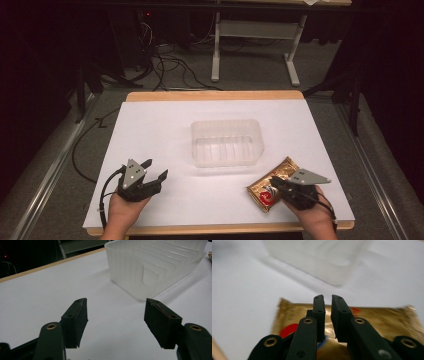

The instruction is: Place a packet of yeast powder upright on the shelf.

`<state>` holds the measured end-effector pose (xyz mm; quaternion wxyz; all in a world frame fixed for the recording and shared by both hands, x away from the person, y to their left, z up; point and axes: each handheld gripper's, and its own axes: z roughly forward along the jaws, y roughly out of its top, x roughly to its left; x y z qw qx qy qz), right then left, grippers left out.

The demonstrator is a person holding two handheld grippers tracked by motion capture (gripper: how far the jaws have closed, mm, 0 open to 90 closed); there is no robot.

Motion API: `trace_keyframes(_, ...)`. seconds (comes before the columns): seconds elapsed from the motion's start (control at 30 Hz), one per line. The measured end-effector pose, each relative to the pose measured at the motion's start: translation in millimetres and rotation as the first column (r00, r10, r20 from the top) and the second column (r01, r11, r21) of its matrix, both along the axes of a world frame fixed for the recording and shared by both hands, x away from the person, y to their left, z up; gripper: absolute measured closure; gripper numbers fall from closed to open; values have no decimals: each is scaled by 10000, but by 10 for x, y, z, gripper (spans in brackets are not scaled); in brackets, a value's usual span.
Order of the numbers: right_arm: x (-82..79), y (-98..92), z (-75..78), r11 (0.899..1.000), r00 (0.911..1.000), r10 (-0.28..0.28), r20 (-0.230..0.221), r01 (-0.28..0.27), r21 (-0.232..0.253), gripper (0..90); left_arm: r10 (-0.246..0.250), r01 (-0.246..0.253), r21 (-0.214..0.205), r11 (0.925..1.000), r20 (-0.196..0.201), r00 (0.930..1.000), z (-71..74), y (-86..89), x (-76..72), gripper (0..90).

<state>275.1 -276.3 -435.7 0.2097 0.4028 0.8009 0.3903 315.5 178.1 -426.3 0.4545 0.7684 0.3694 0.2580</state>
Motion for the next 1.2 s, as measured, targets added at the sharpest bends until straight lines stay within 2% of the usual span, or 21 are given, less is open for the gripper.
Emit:
trace_keyframes(0.03,0,0,0,10000,10000,0,0,0,0,805,0,0,0,10000,0,10000,0,0,0,359)
trace_keyframes(0.1,1,202,-40,9984,9984,534,-176,-537,-195,782,4,-4,6,10000,-10,10000,1,4,1,359)
trace_keyframes(0.2,21,301,-64,9965,9962,816,-304,-820,-129,764,27,-27,-26,10000,-5,10000,3,13,-1,359)
trace_keyframes(0.23,41,398,-86,9944,9943,1012,-330,-1021,-270,734,32,-32,-20,10000,-9,10000,1,17,-6,359)
trace_keyframes(0.4,83,513,-124,9919,9924,1163,-411,-1182,-461,710,62,-62,6,10000,6,10000,3,29,-19,359)
trace_keyframes(0.43,111,582,-148,9878,9903,1332,-404,-1359,-760,709,74,-74,-6,10000,7,10000,3,34,-23,359)
trace_keyframes(0.5,114,608,-157,9869,9909,1288,-404,-1320,-928,712,95,-95,4,10000,9,10000,3,41,-30,359)
trace_keyframes(0.53,127,636,-174,9846,9916,1222,-416,-1264,-1211,717,103,-103,22,9999,-7,9999,4,47,-34,359)
trace_keyframes(0.63,162,684,-217,9781,9908,1255,-516,-1322,-1607,755,153,-153,-9,9999,0,9999,2,61,-43,359)
trace_keyframes(0.73,171,717,-232,9730,9898,1303,-573,-1387,-1846,900,191,-191,-11,9998,-9,9998,2,74,-49,358)
trace_keyframes(0.77,170,723,-227,9719,9903,1280,-535,-1360,-1919,900,204,-204,-18,9998,-18,9998,2,81,-54,358)
trace_keyframes(0.93,256,697,-184,9794,9931,1134,-283,-1166,-1649,900,289,-289,-2,9996,-17,9996,-1,105,-70,359)
trace_keyframes(1.03,397,739,-168,9856,9958,892,-183,-909,-1428,900,366,-366,-31,9993,-16,9993,3,130,-94,358)
trace_keyframes(1.1,431,756,-162,9858,9960,884,-126,-893,-1419,900,390,-391,-22,9992,-3,9992,3,136,-100,359)
trace_keyframes(1.13,488,798,-160,9859,9967,811,58,-794,-1470,900,402,-402,-15,9992,5,9992,4,139,-103,358)
trace_keyframes(1.2,546,822,-169,9885,9972,743,-9,-738,-1321,900,422,-422,-60,9991,-8,9991,3,146,-104,358)
